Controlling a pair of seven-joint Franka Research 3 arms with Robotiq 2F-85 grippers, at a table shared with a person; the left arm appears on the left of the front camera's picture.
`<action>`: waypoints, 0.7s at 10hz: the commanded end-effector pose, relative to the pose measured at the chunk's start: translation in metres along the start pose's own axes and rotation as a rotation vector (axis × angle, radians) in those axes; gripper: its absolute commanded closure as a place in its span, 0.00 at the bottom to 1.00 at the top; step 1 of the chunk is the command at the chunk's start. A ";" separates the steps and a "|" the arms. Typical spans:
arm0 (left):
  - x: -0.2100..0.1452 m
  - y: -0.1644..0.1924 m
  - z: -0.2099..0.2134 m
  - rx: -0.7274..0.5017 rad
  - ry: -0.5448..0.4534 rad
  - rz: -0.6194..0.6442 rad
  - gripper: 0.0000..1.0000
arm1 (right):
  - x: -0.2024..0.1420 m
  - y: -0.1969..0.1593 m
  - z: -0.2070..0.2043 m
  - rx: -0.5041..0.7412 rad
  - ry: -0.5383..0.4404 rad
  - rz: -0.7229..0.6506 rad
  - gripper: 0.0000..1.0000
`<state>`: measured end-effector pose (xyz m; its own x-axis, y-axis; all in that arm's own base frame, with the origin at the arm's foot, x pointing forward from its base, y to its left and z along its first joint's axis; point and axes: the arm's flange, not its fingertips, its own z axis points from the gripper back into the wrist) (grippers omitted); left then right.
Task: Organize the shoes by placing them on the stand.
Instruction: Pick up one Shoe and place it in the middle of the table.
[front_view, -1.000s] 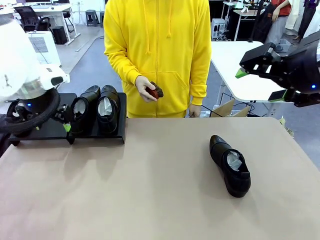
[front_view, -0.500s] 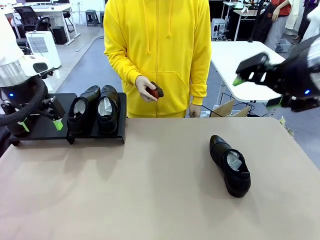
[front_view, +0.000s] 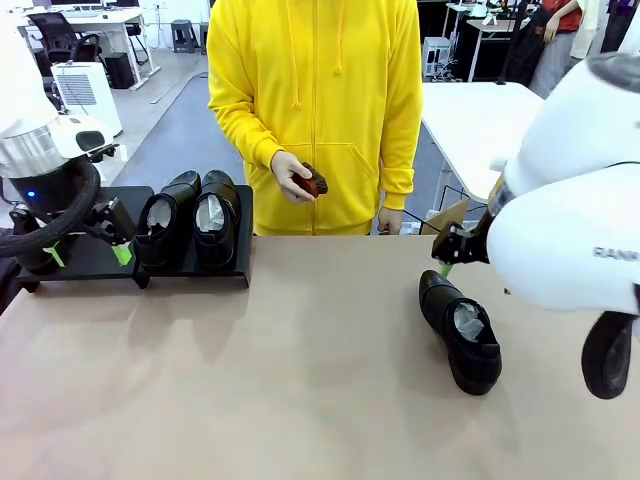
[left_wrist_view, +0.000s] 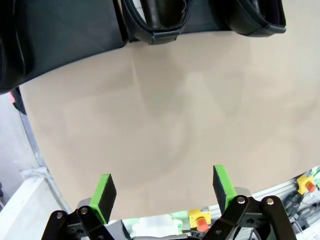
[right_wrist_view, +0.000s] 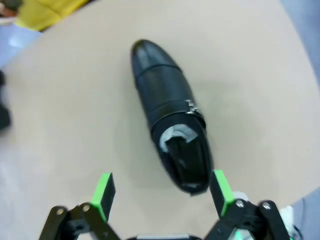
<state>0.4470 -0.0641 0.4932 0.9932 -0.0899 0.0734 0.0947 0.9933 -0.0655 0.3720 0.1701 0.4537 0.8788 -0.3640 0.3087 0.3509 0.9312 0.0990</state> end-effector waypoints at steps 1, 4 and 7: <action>-0.001 0.003 -0.001 -0.002 -0.009 -0.001 0.00 | 0.016 0.012 -0.007 -0.056 0.040 0.006 0.00; -0.001 0.003 -0.001 -0.002 -0.009 -0.001 0.00 | 0.011 0.011 -0.036 -0.023 0.229 0.111 0.00; -0.001 0.003 -0.001 -0.002 -0.009 -0.001 0.00 | 0.009 0.021 -0.058 -0.003 0.296 0.209 0.00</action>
<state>0.4470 -0.0638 0.4933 0.9933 -0.0893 0.0735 0.0941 0.9934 -0.0655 0.3975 0.1869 0.3989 0.9772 -0.1994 0.0729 0.1967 0.9796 0.0419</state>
